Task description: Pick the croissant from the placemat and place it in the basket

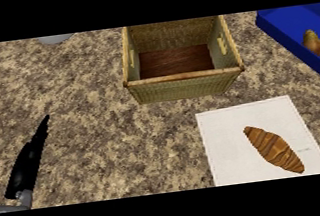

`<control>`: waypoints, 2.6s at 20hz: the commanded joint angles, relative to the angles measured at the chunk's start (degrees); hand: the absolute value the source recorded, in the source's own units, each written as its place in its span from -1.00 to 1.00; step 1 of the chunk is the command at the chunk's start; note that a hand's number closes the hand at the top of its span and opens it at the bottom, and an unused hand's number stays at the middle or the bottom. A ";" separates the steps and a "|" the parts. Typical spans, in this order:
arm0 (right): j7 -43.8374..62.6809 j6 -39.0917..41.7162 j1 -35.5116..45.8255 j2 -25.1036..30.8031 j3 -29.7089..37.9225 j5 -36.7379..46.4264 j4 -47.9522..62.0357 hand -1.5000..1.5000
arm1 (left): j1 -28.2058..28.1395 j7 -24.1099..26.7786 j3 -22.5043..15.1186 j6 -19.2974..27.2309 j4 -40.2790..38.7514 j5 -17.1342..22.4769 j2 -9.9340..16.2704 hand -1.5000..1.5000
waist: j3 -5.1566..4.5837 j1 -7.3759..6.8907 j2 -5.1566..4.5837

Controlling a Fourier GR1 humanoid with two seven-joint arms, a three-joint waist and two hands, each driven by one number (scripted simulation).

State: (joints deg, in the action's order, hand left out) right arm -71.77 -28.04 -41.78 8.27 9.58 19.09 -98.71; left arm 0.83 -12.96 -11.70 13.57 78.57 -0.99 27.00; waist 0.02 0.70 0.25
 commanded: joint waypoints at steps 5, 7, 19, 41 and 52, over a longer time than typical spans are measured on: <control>-9.65 -5.91 5.59 -1.50 -0.81 5.03 5.43 -1.00 | -1.11 1.77 0.66 -0.75 -0.39 -1.01 -0.58 0.00 | 0.04 -0.60 -0.07; -8.28 -7.09 5.00 -3.40 -2.85 7.19 4.42 -1.00 | 1.34 1.10 1.26 -1.22 -1.90 -0.97 -1.26 0.00 | 0.01 -0.29 -0.15; 0.16 -8.90 12.82 -0.90 -2.06 12.31 9.94 -1.00 | 0.48 -0.46 2.62 -3.04 0.29 -2.61 -2.09 0.00 | 0.00 -0.75 -0.19; 6.77 -11.56 23.92 -0.34 -1.58 14.83 20.66 -1.00 | 1.78 0.17 3.70 -3.00 -1.75 -5.77 -4.68 0.00 | 0.06 -0.60 -0.19; 13.65 -12.76 31.41 0.58 -4.03 24.26 27.83 1.00 | 1.26 0.47 6.47 -5.86 -2.57 -8.09 -6.36 0.00 | -0.02 -0.71 -0.28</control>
State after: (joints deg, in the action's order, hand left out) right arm -58.21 -38.87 -14.12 9.04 6.11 39.50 -75.60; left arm 1.30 -13.94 -6.28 8.68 78.87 -8.21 21.51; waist -0.68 0.20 0.18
